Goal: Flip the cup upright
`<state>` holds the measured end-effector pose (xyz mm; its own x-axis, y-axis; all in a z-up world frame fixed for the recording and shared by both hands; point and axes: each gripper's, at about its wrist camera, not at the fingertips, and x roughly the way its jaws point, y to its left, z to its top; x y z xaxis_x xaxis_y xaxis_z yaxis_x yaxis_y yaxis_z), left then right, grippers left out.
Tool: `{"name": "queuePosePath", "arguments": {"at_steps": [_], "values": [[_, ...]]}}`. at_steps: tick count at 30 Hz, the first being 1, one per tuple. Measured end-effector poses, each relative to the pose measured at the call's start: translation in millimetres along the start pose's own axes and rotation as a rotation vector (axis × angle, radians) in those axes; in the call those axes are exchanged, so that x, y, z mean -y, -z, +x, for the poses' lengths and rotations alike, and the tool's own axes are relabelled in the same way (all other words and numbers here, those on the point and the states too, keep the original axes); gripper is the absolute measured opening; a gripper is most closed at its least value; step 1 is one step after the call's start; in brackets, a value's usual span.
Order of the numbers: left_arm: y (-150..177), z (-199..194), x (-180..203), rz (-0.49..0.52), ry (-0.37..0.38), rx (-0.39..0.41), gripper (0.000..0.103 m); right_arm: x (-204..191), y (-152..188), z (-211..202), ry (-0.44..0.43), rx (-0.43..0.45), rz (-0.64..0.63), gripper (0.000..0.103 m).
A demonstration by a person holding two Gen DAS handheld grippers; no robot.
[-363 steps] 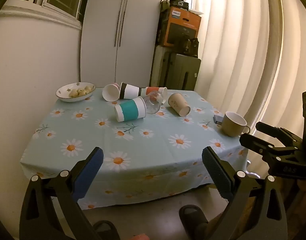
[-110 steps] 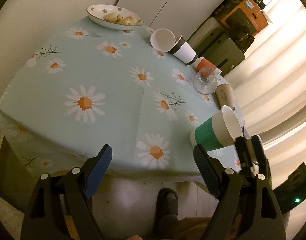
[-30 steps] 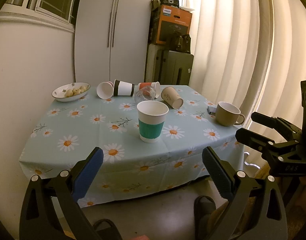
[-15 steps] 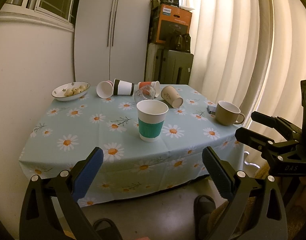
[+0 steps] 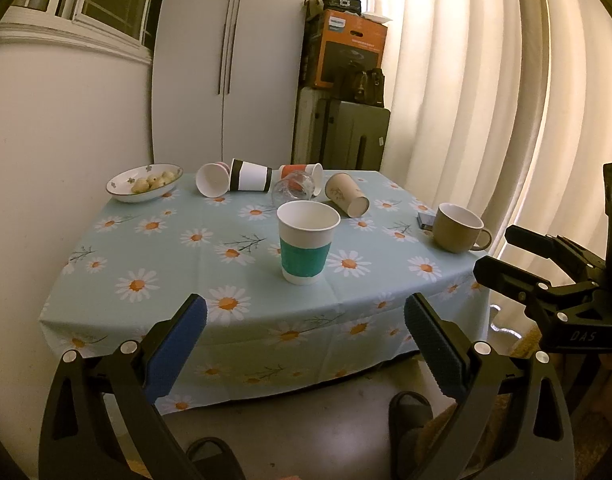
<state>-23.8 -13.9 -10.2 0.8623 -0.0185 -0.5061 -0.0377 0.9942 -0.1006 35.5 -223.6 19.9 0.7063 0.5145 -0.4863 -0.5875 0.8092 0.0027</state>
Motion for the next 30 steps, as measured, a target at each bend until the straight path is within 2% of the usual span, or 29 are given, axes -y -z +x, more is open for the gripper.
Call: {"name": "queuePosePath", "arguments": {"at_steps": [30], "values": [[-1.9,-3.4,1.2,-0.001,0.000,0.001,0.097,4.1,1.7,-2.5,0.005,-0.004,0.007,0.098]]}}
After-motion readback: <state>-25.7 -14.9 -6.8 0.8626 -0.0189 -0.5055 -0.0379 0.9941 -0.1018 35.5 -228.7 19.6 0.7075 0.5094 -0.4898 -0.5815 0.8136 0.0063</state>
